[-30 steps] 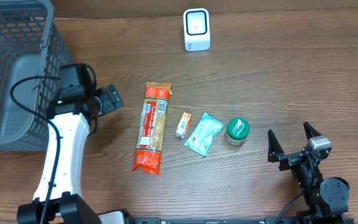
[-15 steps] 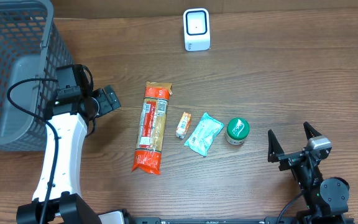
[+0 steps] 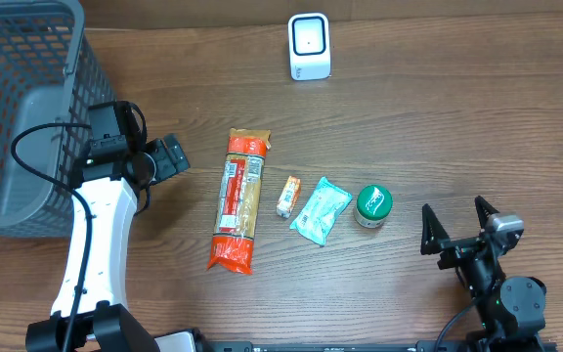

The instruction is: Scan the item barcode

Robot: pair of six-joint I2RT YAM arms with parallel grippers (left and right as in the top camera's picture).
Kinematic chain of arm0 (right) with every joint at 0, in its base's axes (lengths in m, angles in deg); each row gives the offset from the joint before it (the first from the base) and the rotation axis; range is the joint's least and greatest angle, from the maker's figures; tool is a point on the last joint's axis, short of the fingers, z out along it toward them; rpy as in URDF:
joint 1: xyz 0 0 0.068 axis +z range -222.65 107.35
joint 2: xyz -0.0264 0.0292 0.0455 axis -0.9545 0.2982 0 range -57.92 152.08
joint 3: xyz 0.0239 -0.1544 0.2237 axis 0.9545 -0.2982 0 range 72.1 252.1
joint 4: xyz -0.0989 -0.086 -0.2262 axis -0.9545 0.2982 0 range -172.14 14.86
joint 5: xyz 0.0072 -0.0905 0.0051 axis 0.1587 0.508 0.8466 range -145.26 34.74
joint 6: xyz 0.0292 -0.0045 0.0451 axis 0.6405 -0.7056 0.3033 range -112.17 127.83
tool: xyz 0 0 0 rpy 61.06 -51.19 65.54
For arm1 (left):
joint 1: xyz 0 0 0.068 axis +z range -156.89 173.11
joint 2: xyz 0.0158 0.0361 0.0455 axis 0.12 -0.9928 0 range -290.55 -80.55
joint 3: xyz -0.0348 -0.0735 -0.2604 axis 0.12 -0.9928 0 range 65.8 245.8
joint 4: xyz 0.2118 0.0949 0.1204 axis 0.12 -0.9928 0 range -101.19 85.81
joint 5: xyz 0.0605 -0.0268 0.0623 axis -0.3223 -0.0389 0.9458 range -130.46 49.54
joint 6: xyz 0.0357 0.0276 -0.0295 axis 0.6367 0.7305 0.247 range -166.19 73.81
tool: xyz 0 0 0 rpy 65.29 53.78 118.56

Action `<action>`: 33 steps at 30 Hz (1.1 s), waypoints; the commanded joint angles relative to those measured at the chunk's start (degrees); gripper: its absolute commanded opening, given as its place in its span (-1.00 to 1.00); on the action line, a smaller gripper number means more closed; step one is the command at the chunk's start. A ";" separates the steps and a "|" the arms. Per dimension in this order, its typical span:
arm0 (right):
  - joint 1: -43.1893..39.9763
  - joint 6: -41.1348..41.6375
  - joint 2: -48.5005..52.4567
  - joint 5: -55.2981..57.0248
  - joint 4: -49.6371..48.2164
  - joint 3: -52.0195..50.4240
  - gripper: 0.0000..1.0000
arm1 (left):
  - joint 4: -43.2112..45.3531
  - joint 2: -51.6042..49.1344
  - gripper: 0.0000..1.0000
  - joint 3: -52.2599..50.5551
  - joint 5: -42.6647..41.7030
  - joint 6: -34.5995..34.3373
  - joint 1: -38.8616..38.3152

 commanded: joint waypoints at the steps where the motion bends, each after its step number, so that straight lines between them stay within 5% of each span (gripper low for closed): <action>1: -0.17 4.94 -0.35 2.23 8.15 6.64 1.00 | -0.15 0.96 0.99 0.33 0.50 0.87 -0.09; 10: -0.17 9.92 8.92 4.35 24.79 29.90 1.00 | -0.15 0.96 0.99 0.33 0.50 0.87 -0.09; 15: -0.17 13.03 24.41 -1.55 31.76 47.67 1.00 | -0.15 0.96 0.99 0.33 0.50 0.87 -0.09; 23: -0.17 13.09 50.12 -4.59 60.39 72.94 1.00 | -0.15 0.96 0.99 0.33 0.50 0.87 -0.09; 31: -0.17 13.03 64.57 -11.76 65.90 76.61 1.00 | -0.15 0.96 1.00 0.33 0.50 0.87 -0.09; 33: -0.17 13.18 67.58 -12.63 67.30 76.59 0.68 | -0.13 0.96 0.99 0.33 0.50 0.87 -0.09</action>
